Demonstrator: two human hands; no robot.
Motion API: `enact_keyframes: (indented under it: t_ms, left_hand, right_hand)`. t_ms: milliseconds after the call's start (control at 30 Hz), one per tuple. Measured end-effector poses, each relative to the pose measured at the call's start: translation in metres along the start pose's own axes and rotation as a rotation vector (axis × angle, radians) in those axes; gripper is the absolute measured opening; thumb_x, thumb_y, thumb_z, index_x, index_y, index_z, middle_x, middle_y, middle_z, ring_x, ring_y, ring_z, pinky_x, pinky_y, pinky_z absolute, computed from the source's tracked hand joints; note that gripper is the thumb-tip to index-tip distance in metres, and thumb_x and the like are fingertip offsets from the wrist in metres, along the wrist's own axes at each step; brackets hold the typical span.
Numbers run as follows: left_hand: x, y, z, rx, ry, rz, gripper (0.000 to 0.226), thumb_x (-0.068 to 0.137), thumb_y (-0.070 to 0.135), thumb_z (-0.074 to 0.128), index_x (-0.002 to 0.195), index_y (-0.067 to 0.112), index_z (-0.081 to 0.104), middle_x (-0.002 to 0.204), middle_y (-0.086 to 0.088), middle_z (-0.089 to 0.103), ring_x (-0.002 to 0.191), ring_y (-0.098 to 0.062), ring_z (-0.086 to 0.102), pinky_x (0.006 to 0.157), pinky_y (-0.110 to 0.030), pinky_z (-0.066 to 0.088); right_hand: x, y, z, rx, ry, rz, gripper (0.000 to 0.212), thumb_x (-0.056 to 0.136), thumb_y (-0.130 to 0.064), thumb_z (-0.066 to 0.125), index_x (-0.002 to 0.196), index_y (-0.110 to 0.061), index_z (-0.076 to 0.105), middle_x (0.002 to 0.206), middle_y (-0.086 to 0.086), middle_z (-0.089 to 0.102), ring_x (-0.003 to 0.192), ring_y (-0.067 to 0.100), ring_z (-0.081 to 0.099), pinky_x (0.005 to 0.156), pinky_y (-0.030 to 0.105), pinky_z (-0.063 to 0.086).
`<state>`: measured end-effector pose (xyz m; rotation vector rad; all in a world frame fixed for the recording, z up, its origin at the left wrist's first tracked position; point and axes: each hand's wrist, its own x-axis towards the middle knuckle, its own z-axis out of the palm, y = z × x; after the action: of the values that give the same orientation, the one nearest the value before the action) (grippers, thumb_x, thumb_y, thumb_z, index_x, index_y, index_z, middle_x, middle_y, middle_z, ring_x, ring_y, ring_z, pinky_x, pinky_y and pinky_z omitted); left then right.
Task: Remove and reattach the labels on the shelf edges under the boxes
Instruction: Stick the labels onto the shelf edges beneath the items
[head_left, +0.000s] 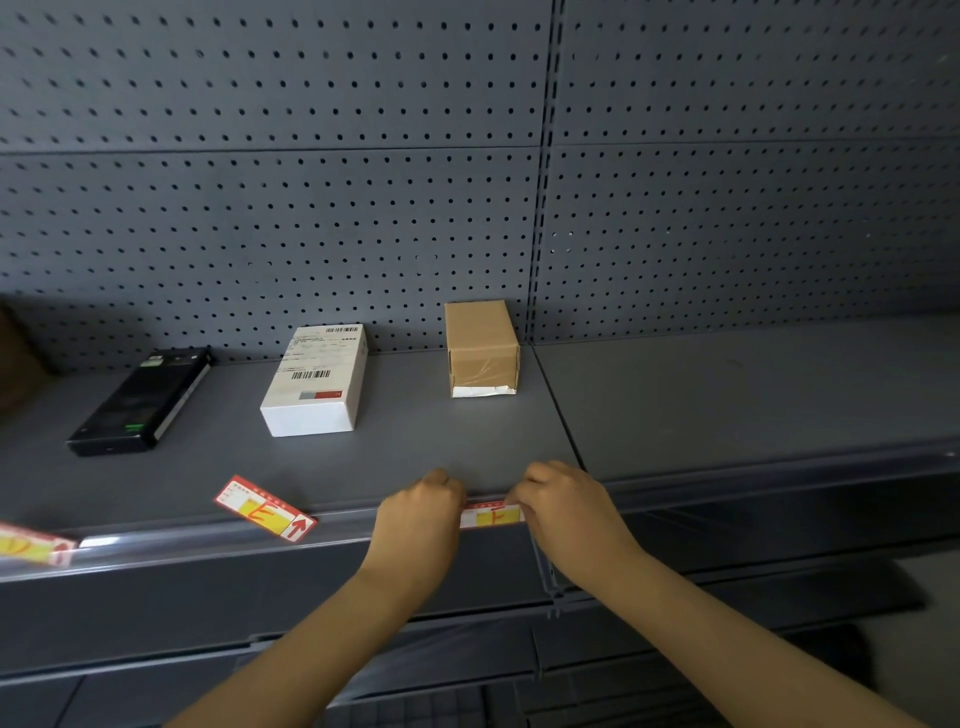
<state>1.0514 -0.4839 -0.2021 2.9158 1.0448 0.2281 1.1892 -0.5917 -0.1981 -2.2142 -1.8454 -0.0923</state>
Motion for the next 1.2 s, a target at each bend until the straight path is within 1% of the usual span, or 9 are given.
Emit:
enact_keyframes:
  t_ms: [167,367,500,567,700,800,867,1033,1200]
  left_hand:
    - [0.001,0.001,0.002,-0.011,-0.014,0.023,0.021,0.093,0.010,0.051,0.106,0.019,0.064,0.108,-0.003,0.062,0.090,-0.024,0.064,0.076,-0.031,0.053]
    - [0.000,0.003,-0.001,-0.043,-0.003,0.007,0.017,0.095,0.019,0.051,0.107,0.020,0.062,0.108,-0.002,0.063,0.091,-0.022,0.065,0.077,-0.029,0.052]
    - [-0.005,0.001,-0.005,-0.034,0.058,-0.021,0.013,0.097,0.023,0.047,0.105,0.021,0.058,0.105,0.001,0.067,0.086,-0.019,0.066,0.071,-0.027,0.052]
    - [-0.007,0.000,-0.008,-0.053,0.078,-0.028,0.014,0.097,0.027,0.048,0.106,0.021,0.058,0.106,0.001,0.067,0.087,-0.018,0.066,0.072,-0.026,0.051]
    - [-0.013,-0.004,-0.015,-0.067,0.117,-0.051,0.017,0.098,0.028,0.044,0.106,0.022,0.058,0.109,0.003,0.065,0.089,-0.017,0.065,0.067,-0.022,0.044]
    - [-0.020,-0.012,-0.021,-0.097,0.137,-0.056,0.020,0.097,0.029,0.047,0.113,0.024,0.059,0.116,0.005,0.063,0.098,-0.014,0.062,0.077,-0.021,0.048]
    - [-0.025,-0.021,-0.029,-0.086,0.144,-0.055,0.023,0.095,0.030,0.051,0.117,0.025,0.059,0.120,0.006,0.061,0.104,-0.013,0.061,0.082,-0.021,0.048]
    - [-0.034,-0.063,-0.053,-0.042,0.170,-0.085,0.024,0.092,0.024,0.053,0.114,0.023,0.063,0.118,0.002,0.062,0.106,-0.020,0.059,0.085,-0.032,0.047]
    - [-0.055,-0.124,-0.070,-0.026,0.171,-0.143,0.029,0.087,0.021,0.059,0.115,0.026,0.064,0.122,0.003,0.061,0.109,-0.023,0.057,0.089,-0.032,0.045]
  right_hand:
    - [-0.001,0.002,0.004,0.051,0.026,0.025,0.030,0.093,-0.010,0.050,0.120,-0.017,0.064,0.110,0.004,0.059,0.105,0.019,0.052,0.090,0.031,0.044]
    - [-0.006,0.004,0.000,0.098,0.102,0.017,0.025,0.093,-0.012,0.053,0.112,-0.016,0.068,0.104,0.002,0.063,0.099,0.018,0.055,0.087,0.030,0.047]
    - [-0.010,0.017,-0.011,0.294,0.306,0.190,0.014,0.089,-0.011,0.060,0.101,-0.014,0.068,0.093,0.000,0.067,0.086,0.013,0.059,0.077,0.025,0.051]
    - [-0.011,0.024,-0.016,0.360,0.344,0.271,0.012,0.091,-0.013,0.059,0.099,-0.015,0.067,0.092,-0.002,0.067,0.082,0.010,0.059,0.074,0.024,0.052]
    - [-0.011,0.029,-0.017,0.405,0.354,0.315,0.011,0.092,-0.014,0.057,0.099,-0.016,0.066,0.091,-0.001,0.067,0.080,0.010,0.060,0.071,0.026,0.055]
    - [-0.010,0.021,-0.014,0.416,0.347,0.295,0.014,0.091,-0.011,0.058,0.100,-0.016,0.067,0.093,-0.002,0.067,0.085,0.010,0.060,0.073,0.023,0.052]
    - [-0.009,0.012,-0.012,0.418,0.347,0.269,0.016,0.090,-0.008,0.058,0.100,-0.016,0.068,0.096,-0.003,0.066,0.091,0.011,0.059,0.076,0.024,0.052]
    - [0.001,-0.022,-0.009,0.399,0.338,0.223,0.016,0.087,-0.002,0.058,0.092,-0.013,0.069,0.092,0.001,0.067,0.089,0.016,0.059,0.074,0.033,0.052]
    - [0.018,-0.082,0.005,0.402,0.305,0.186,0.017,0.087,-0.002,0.057,0.092,-0.014,0.068,0.094,-0.001,0.067,0.090,0.014,0.058,0.074,0.022,0.045]
